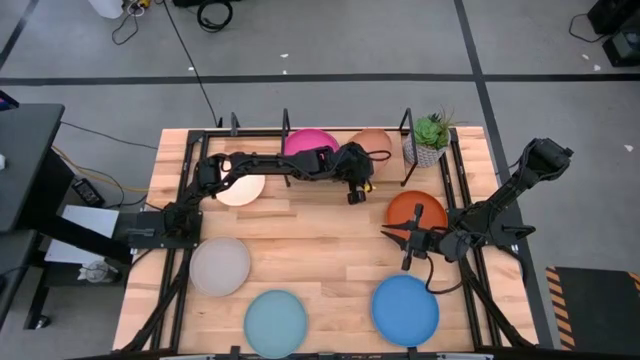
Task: Place and stack plates onto a shelf
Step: Put the brown plate on the shelf, then stack the orange plate on top of the pink plate on the shelf
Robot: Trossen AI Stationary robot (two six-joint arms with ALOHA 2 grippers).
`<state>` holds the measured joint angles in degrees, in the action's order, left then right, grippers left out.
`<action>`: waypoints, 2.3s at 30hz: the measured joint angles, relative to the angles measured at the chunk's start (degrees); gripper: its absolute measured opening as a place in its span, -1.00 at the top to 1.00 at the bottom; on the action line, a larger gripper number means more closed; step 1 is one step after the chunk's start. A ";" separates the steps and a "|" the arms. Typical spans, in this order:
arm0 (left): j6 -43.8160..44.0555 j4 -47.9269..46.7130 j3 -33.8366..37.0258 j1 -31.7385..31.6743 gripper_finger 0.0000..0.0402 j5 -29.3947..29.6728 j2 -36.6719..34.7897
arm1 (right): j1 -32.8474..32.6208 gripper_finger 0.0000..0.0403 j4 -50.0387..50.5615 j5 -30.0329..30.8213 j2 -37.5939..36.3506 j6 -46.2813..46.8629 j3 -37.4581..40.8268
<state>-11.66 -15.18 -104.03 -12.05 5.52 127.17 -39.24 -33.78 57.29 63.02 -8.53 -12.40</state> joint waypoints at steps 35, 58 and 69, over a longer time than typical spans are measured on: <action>27.28 -53.27 6.57 30.64 0.42 8.51 -13.34 | 12.65 0.63 -2.78 -15.25 6.47 10.80 0.16; 48.56 -39.84 48.51 33.59 0.58 18.46 -42.56 | 41.13 0.63 26.92 -23.89 22.18 14.48 -18.95; 51.11 -39.84 52.06 33.57 0.58 21.23 -46.37 | 45.96 0.63 30.87 -21.97 22.18 12.98 -18.88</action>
<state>39.45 -55.02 -51.96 21.52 26.74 80.81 6.72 -2.91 35.32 85.21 4.45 -31.29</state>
